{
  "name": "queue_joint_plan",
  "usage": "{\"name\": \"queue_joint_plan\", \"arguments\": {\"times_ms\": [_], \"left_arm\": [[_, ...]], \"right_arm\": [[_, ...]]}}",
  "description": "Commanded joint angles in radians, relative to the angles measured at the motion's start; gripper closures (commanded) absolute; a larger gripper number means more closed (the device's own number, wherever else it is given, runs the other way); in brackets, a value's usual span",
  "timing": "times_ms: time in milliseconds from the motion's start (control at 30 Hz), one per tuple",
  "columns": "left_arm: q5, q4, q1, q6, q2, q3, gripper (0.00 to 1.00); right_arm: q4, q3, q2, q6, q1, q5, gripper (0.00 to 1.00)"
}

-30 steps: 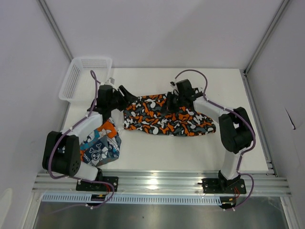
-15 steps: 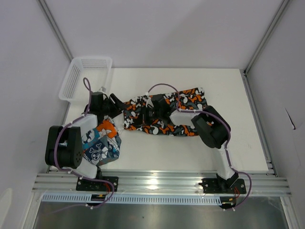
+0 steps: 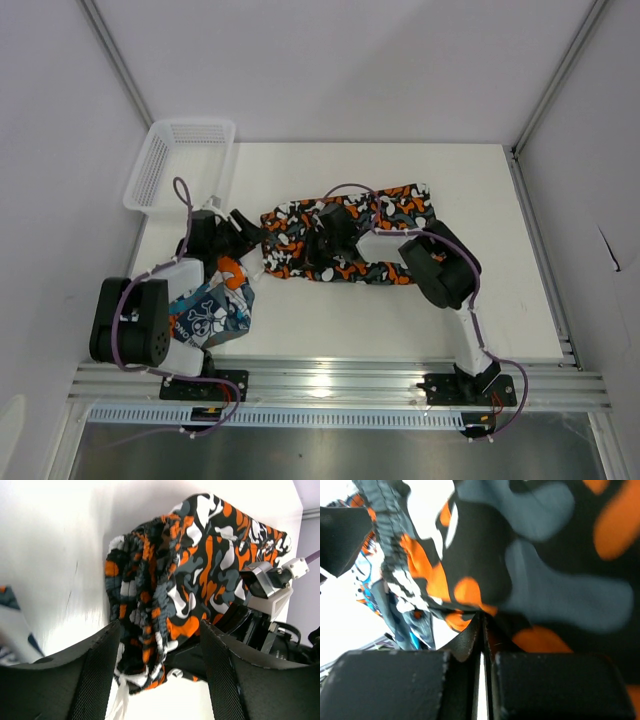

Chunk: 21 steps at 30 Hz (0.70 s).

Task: Fold and stack the shorts

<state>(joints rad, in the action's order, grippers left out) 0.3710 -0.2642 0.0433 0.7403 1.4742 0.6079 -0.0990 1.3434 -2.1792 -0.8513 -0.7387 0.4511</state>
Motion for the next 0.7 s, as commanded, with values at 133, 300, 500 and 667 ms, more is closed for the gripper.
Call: {"name": "queue_joint_plan", "arguments": {"times_ms": [133,300,500,667], "left_arm": [[-0.044,-0.017,0.006,-0.016,-0.095,-0.045,0.29],[-0.006,-0.012,0.007,-0.03,-0.017,0.001,0.25],[0.052,-0.003,0.006,-0.067,0.113,0.11,0.22],[0.077,0.023,-0.002,-0.068,0.195,0.173,0.17]], "right_arm": [[0.137,-0.076,0.179,0.073,0.033,-0.075,0.96],[0.156,-0.086,0.21,0.092,0.039,-0.072,0.92],[0.171,-0.041,0.242,0.115,0.03,-0.066,0.72],[0.186,-0.004,0.254,0.127,0.027,-0.061,0.67]]}}
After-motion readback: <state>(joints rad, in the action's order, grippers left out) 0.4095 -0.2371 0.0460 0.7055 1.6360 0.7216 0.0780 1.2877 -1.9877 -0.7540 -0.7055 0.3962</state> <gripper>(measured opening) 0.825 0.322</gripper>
